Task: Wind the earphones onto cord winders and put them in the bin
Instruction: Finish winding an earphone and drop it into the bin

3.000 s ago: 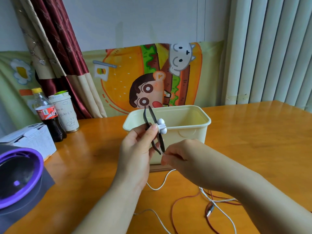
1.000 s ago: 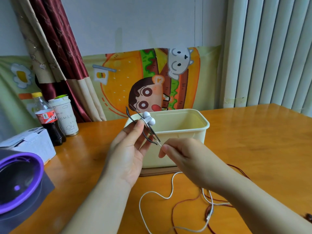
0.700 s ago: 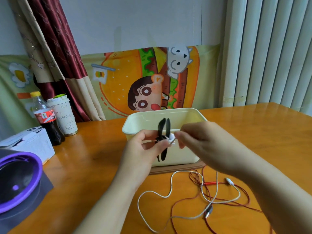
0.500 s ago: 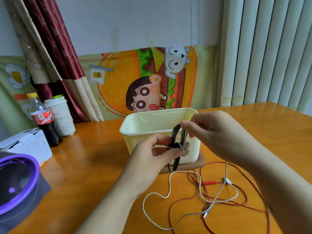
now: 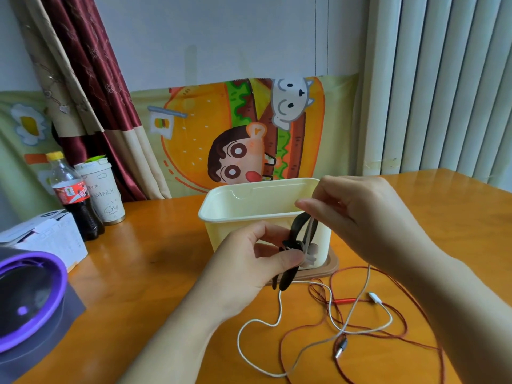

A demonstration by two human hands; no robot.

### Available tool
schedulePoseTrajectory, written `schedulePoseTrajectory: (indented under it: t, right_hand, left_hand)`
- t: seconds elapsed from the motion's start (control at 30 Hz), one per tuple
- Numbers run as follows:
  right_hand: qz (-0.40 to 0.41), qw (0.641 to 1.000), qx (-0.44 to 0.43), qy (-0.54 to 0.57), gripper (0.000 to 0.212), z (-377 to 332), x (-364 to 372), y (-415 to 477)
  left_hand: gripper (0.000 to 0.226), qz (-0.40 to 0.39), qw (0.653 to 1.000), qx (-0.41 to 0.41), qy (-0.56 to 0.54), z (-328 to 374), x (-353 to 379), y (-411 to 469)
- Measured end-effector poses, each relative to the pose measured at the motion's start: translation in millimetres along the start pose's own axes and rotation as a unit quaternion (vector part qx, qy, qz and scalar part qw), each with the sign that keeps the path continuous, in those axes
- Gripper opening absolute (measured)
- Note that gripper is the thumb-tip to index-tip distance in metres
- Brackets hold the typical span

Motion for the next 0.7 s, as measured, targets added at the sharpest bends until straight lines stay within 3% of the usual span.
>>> schedulePoseTrajectory:
  t: [0.23,0.43,0.5,0.6,0.63,0.7]
  right_hand:
    - [-0.007,0.973,0.117,0.197,0.039,27,14,-12]
    - [-0.094,0.888,0.208,0.399,0.044,39,55,-30]
    - [-0.11,0.852,0.221,0.463,0.035,34,70,-35]
    - [-0.103,0.841,0.199,0.492,0.013,21,83,-34]
    - [-0.095,0.826,0.21,0.515,0.016,20,89,-37]
    - [-0.1,0.761,0.26,0.586,0.044,19,104,-46]
  left_hand:
    - [0.035,-0.037,0.999,0.006,-0.034,8,5,-6]
    - [0.027,-0.084,0.995,0.042,-0.044,19,16,-11]
    - [0.031,-0.087,0.992,0.064,-0.063,24,18,-12]
    - [0.029,-0.035,0.989,0.124,-0.078,35,10,-14]
    - [0.027,-0.021,0.987,0.133,-0.085,37,6,-15]
    - [0.026,-0.006,0.987,0.136,-0.084,37,1,-15]
Point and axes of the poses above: each hand's wrist, its own y-axis towards the middle knuckle, its own x-axis out of the palm, z = x × y, the point moved 9 cm from there along y, towards the middle knuckle, and after that the axes turned 12 degrees about -x, right-handed, at the moved point
